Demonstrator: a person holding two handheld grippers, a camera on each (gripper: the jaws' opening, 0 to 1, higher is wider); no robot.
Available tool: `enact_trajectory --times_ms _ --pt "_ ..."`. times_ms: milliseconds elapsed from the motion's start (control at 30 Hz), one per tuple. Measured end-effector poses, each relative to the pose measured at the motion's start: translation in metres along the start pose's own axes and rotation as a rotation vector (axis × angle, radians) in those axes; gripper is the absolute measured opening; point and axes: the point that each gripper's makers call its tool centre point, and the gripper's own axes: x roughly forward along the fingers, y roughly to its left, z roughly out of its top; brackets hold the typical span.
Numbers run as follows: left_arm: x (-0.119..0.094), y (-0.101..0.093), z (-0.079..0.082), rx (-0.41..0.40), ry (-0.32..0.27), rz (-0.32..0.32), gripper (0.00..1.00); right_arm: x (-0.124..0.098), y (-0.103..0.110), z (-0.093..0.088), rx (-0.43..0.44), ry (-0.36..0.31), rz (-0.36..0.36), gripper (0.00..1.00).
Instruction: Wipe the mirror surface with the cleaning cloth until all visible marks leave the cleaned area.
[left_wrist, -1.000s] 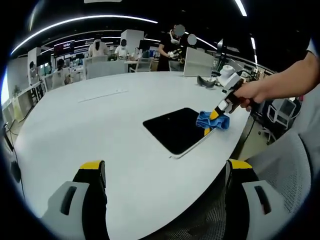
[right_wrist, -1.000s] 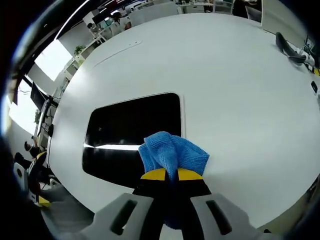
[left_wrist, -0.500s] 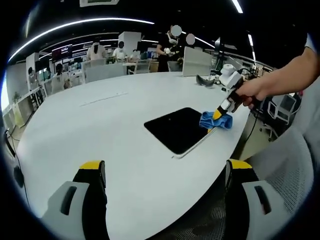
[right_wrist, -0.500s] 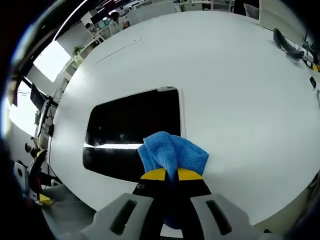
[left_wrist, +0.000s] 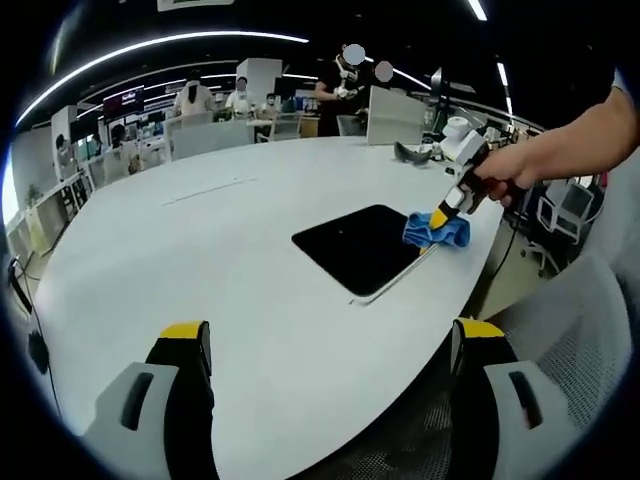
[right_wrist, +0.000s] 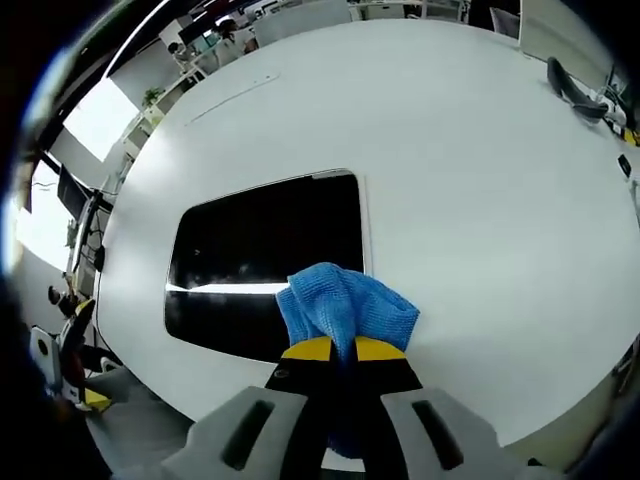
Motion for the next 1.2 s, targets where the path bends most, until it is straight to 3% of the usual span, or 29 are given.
enact_trajectory --times_ms 400,767,933,1200 --pt "0.0 0.001 0.0 0.002 -0.001 0.003 0.99 0.001 0.0 0.001 -0.018 -0.003 -0.006 0.0" --pt "-0.003 0.004 0.002 -0.012 -0.018 -0.004 0.99 0.002 0.0 0.002 0.019 0.016 -0.001 0.0" --pt "0.001 -0.004 -0.005 -0.019 0.024 -0.03 0.99 0.002 0.0 0.002 0.047 0.009 -0.007 0.0" --pt "0.002 -0.007 0.002 -0.018 0.012 -0.037 0.99 0.0 0.002 0.0 0.081 -0.012 -0.02 0.0"
